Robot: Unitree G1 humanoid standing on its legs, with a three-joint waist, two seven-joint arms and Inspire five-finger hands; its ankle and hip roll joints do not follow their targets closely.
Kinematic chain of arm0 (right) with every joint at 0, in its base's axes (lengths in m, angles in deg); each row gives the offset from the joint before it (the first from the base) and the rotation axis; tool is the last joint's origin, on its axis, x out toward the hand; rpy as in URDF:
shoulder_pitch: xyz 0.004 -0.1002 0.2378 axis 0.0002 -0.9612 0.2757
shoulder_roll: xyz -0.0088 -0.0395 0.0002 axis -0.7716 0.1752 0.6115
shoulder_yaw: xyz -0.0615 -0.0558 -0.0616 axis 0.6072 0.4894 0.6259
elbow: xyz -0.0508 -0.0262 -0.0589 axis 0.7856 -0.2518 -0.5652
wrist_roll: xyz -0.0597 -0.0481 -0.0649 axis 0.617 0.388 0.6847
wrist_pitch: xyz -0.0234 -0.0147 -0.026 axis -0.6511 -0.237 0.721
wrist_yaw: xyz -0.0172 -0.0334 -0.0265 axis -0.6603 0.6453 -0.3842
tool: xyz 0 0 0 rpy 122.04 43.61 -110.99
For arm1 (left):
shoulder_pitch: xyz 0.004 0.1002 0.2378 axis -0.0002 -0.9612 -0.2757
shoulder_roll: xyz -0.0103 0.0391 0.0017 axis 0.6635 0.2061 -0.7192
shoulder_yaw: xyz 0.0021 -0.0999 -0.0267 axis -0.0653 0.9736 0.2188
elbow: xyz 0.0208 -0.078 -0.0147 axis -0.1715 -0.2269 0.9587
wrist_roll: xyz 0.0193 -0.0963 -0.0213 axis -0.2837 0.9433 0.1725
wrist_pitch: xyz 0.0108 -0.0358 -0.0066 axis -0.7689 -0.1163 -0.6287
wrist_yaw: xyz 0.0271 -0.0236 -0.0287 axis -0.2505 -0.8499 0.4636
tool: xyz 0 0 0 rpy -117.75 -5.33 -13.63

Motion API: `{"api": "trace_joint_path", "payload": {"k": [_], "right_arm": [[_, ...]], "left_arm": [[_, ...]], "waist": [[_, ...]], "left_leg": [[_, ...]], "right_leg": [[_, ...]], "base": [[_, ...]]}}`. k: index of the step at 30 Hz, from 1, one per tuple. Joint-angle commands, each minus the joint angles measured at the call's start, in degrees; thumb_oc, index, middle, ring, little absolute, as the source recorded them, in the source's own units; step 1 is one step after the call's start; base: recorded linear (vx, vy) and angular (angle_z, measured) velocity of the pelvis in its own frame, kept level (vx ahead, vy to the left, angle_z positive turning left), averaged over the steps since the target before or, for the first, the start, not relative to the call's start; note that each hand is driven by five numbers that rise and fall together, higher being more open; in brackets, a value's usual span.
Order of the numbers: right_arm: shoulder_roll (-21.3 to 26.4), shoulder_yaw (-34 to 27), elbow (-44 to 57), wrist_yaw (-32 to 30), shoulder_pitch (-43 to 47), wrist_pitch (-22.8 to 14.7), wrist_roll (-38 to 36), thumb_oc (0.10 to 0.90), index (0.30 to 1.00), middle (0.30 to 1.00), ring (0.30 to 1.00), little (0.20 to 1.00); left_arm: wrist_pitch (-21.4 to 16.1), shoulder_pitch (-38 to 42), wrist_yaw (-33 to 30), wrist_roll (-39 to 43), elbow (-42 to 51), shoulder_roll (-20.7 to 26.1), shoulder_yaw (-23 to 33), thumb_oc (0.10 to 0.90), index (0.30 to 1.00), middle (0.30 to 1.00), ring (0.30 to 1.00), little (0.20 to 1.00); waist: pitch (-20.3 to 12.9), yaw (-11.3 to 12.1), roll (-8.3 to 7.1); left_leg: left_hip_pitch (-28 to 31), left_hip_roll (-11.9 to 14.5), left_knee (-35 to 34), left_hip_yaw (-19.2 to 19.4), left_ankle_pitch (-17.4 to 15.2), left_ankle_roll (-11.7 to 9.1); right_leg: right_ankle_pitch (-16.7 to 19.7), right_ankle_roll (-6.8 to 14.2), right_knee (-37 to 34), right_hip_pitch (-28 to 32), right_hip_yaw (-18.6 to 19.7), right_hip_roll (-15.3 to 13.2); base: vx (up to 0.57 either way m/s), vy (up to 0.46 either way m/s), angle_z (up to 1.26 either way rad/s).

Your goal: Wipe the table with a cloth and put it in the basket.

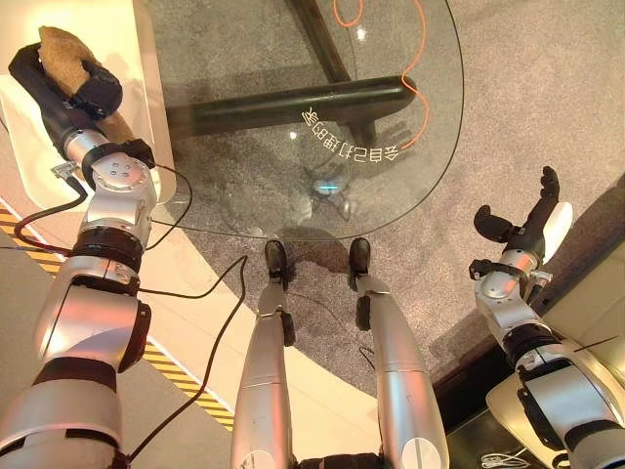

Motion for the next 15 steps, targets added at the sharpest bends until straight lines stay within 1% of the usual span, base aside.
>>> {"api": "trace_joint_path", "payload": {"k": [1, 3, 4, 5, 6, 7, 8, 9, 10, 11, 15], "right_arm": [[1.91, -2.77, 0.93, -2.27, -1.05, -2.51, -1.55, 0.8, 0.9, 0.9, 0.9, 0.9], [1.96, -2.82, 1.31, -2.29, -1.1, -2.4, -1.45, 0.8, 0.9, 0.9, 0.9, 0.9], [1.71, -2.76, 1.4, -2.58, -1.09, -2.37, -1.19, 0.8, 0.9, 0.9, 0.9, 0.9], [1.64, -2.79, 1.42, -2.71, -1.13, -2.39, -1.12, 0.8, 0.9, 0.9, 0.9, 0.9], [1.66, -2.81, 1.44, -2.69, -1.17, -2.43, -1.06, 0.8, 0.9, 0.9, 0.9, 0.9], [1.64, -2.82, 1.46, -2.7, -1.15, -2.45, -1.01, 0.8, 0.9, 0.9, 0.9, 0.9], [1.8, -2.77, 1.33, -2.56, -1.05, -2.65, -1.13, 0.8, 0.9, 0.9, 0.9, 0.9], [1.92, -2.72, 1.22, -2.43, -0.96, -2.72, -1.24, 0.8, 0.9, 0.9, 0.9, 0.9], [1.95, -2.7, 1.19, -2.42, -0.94, -2.83, -1.33, 0.8, 0.9, 0.9, 0.9, 0.9], [1.99, -2.73, 1.3, -2.4, -1.02, -2.83, -1.34, 0.8, 0.9, 0.9, 0.9, 0.9], [1.94, -2.58, 1.7, -2.5, -0.82, -2.74, -1.3, 0.8, 0.9, 0.9, 0.9, 0.9]], "left_arm": [[-3.16, 5.66, -3.29, -4.15, 0.41, 9.4, 1.58, 0.1, 0.3, 0.3, 0.3, 0.2], [-2.8, 5.29, -3.12, -4.26, 0.02, 9.5, 1.85, 0.1, 0.3, 0.3, 0.3, 0.2], [-2.05, 5.04, -2.89, -4.19, -0.3, 9.51, 1.95, 0.1, 0.3, 0.3, 0.3, 0.2], [-1.61, 4.92, -2.84, -3.9, -0.38, 9.51, 1.99, 0.149, 0.342, 0.342, 0.342, 0.249], [-0.2, 4.79, -3.01, -3.34, -0.67, 9.51, 2.1, 0.218, 0.401, 0.401, 0.401, 0.318], [-0.02, 4.8, -2.95, -2.96, -0.82, 9.5, 2.11, 0.224, 0.406, 0.406, 0.406, 0.324], [-0.23, 4.65, -2.26, -3.24, -1.57, 9.65, 2.32, 0.21, 0.394, 0.394, 0.394, 0.31], [-0.21, 4.64, -1.89, -3.04, -1.83, 9.74, 2.27, 0.149, 0.342, 0.342, 0.342, 0.249], [-0.2, 4.59, -1.72, -3.0, -1.92, 9.75, 2.23, 0.114, 0.312, 0.312, 0.312, 0.214], [-0.13, 4.5, -1.66, -3.01, -1.86, 9.71, 2.24, 0.1, 0.3, 0.3, 0.3, 0.2], [0.67, 5.15, -1.67, -3.26, -1.59, 9.54, 1.74, 0.1, 0.3, 0.3, 0.3, 0.2]], "waist": [[-1.63, 1.4, -0.85], [-1.63, 1.41, -0.96], [-1.63, 1.45, -0.97], [-1.63, 1.48, -0.98], [-1.63, 1.5, -1.02], [-1.63, 1.49, -1.03], [-1.63, 1.47, -1.1], [-1.63, 1.47, -1.13], [-1.63, 1.48, -1.15], [-1.63, 1.48, -1.19], [-1.63, 1.45, -1.3]], "left_leg": [[1.24, -2.06, 6.1, 3.42, -7.52, 0.95], [1.2, -2.01, 5.96, 3.38, -7.51, 0.9], [1.13, -1.98, 5.91, 3.34, -7.5, 0.86], [1.1, -1.99, 5.91, 3.31, -7.5, 0.85], [1.01, -2.01, 5.98, 3.25, -7.48, 0.87], [0.98, -1.99, 5.97, 3.25, -7.48, 0.88], [0.91, -1.98, 5.93, 3.23, -7.49, 0.9], [0.86, -1.95, 5.95, 3.22, -7.49, 0.88], [0.81, -1.92, 5.97, 3.22, -7.48, 0.85], [0.81, -1.88, 5.96, 3.23, -7.49, 0.83], [0.59, -1.88, 5.69, 3.19, -7.35, 0.83]], "right_leg": [[-1.18, 1.07, -3.64, 3.23, -1.01, 3.39], [-1.1, 1.13, -3.81, 3.17, -1.04, 3.38], [-1.08, 1.14, -3.86, 3.11, -1.08, 3.33], [-1.05, 1.15, -3.9, 3.1, -1.1, 3.31], [-0.99, 1.16, -3.89, 3.06, -1.15, 3.3], [-0.99, 1.18, -3.91, 3.05, -1.14, 3.28], [-0.99, 1.17, -3.96, 2.97, -1.12, 3.31], [-0.99, 1.16, -4.0, 2.95, -1.1, 3.31], [-0.97, 1.17, -3.97, 2.91, -1.09, 3.3], [-0.97, 1.19, -3.95, 2.9, -1.11, 3.28], [-0.72, 1.31, -4.33, 2.77, -1.15, 3.22]], "base": [[0.0, 0.0, 0.0], [0.0, 0.0, 0.0], [0.0, 0.0, 0.0], [0.0, 0.0, 0.0], [0.0, 0.0, 0.0], [0.0, 0.0, 0.0], [0.0, 0.0, 0.0], [0.0, 0.0, 0.0], [0.0, 0.0, 0.0], [0.0, 0.0, 0.0], [0.0, 0.0, 0.0]]}}
